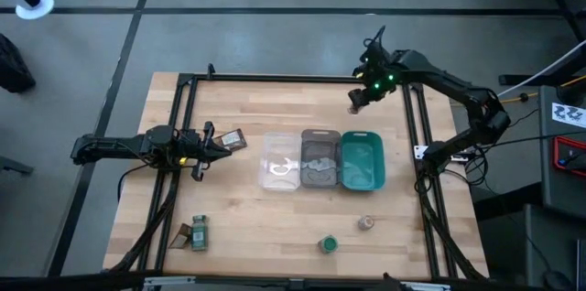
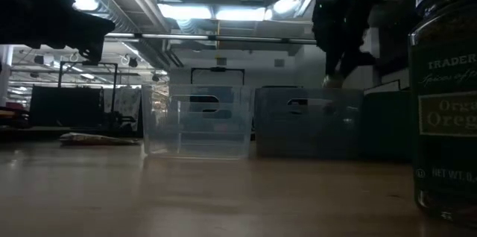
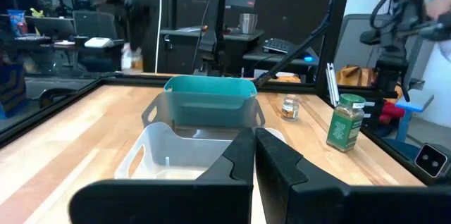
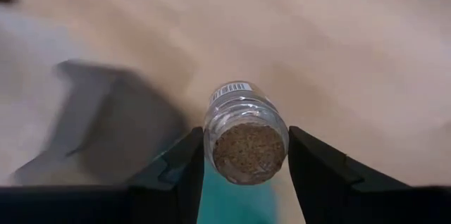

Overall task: Sort spices by type
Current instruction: Put the top brown seasoning bottle into the green bin

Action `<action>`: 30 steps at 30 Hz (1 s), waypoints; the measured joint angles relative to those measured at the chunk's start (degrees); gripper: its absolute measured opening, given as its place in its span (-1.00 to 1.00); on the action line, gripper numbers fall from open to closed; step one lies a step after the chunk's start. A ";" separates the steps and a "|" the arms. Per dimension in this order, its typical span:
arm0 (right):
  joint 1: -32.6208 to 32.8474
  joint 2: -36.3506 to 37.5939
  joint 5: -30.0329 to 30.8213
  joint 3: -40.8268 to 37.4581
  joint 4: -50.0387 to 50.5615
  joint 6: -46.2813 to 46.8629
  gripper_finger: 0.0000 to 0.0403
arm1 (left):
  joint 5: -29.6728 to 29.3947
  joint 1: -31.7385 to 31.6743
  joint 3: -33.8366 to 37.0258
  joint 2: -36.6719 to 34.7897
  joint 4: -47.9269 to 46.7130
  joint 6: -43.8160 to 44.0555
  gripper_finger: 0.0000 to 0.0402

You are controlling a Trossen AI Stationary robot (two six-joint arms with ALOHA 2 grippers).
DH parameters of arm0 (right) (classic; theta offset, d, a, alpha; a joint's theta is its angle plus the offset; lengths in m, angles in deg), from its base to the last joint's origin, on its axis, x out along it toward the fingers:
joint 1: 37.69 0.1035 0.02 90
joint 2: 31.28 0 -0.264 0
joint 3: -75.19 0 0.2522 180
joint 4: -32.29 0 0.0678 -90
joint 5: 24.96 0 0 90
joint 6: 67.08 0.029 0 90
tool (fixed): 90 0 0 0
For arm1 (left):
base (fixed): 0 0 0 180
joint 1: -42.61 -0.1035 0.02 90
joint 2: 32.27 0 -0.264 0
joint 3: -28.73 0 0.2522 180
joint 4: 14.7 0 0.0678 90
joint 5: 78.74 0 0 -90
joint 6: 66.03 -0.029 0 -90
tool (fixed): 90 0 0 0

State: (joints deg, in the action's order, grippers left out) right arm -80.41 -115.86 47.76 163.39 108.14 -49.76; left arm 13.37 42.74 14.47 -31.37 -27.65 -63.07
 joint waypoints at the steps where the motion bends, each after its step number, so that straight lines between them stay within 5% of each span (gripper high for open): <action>1: 0.03 0.02 -1.61 1.20 1.85 -0.03 -0.13 | 0.00 -0.02 -0.01 0.00 -0.01 0.00 -1.00; 13: 12.81 0.09 -1.83 2.13 13.40 1.78 -0.13 | 0.00 0.00 -0.02 -0.02 0.02 0.00 -1.00; 22: 25.77 0.09 15.03 -2.79 10.18 10.76 -0.12 | 0.00 0.00 -0.02 0.00 0.02 0.02 -1.00; 30: 31.09 0.09 18.30 -10.86 -0.34 15.53 -0.12 | 0.00 -0.02 0.00 -0.02 0.02 0.02 -1.00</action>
State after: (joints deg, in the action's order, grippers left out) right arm -49.32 -115.77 66.06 152.53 107.81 -34.23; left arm 13.37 42.73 14.47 -31.38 -27.64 -63.05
